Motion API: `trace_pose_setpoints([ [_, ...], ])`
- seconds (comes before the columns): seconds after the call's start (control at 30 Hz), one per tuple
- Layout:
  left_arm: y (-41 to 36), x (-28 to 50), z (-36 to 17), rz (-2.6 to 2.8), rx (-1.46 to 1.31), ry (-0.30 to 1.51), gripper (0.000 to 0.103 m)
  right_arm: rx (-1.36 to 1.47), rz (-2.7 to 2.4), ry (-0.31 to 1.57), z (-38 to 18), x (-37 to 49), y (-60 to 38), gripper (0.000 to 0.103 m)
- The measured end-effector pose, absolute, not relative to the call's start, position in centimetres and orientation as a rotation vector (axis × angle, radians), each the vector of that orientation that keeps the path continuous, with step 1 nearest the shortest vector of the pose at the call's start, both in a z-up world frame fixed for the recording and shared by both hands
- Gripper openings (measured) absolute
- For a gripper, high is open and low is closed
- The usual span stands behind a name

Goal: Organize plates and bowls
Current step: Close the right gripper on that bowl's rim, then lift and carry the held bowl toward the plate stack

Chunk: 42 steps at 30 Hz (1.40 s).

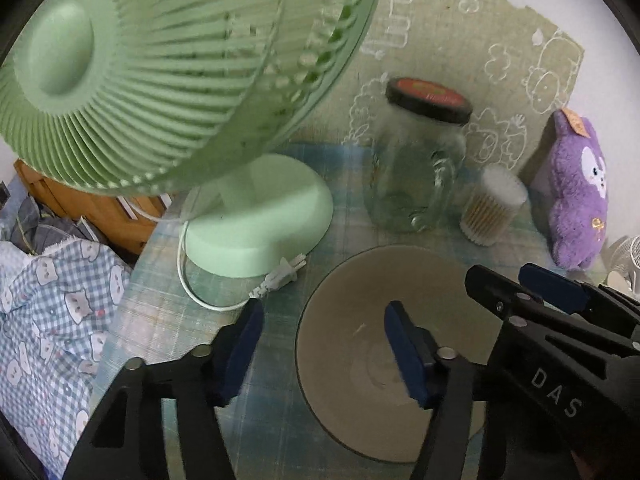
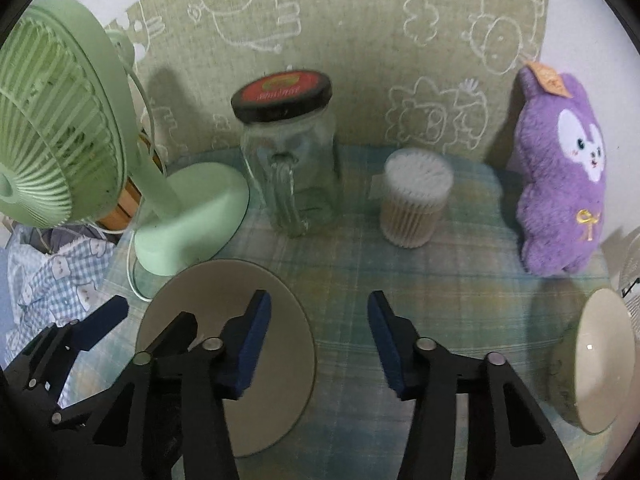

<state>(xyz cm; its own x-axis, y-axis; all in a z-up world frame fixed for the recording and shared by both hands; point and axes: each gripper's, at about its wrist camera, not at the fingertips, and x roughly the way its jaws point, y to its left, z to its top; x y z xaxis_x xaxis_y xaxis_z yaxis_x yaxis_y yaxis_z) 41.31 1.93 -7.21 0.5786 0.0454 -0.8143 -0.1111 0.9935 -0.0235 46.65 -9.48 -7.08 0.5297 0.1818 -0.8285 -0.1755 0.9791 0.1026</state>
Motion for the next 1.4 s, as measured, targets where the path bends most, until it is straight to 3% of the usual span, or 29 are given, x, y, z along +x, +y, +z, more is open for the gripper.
trace_pose_setpoints([
  [0.1, 2.2, 41.6, -8.1, 0.1, -0.08, 0.968, 0.048, 0.008, 0.22, 1.007, -7.9, 47.0, -9.1, 0.046],
  [0.27, 2.8, 42.0, -9.0, 0.112, -0.115, 1.024, 0.028, 0.011, 0.217, 1.02, -8.9, 47.3, -8.7, 0.03],
  [0.37, 3.1, 42.1, -9.5, 0.102, -0.151, 1.044, 0.025, 0.018, 0.226, 1.021, -9.1, 47.2, -8.5, 0.023],
  [0.63, 2.9, 41.9, -9.3, 0.078, -0.134, 1.029, 0.015, 0.008, 0.233, 1.027, -8.9, 47.2, -8.2, 0.021],
  [1.4, 1.1, 37.7, -7.7, 0.046, -0.101, 1.034, 0.014, 0.058, 0.199, 1.055, -7.7, 42.4, -10.6, 0.02],
])
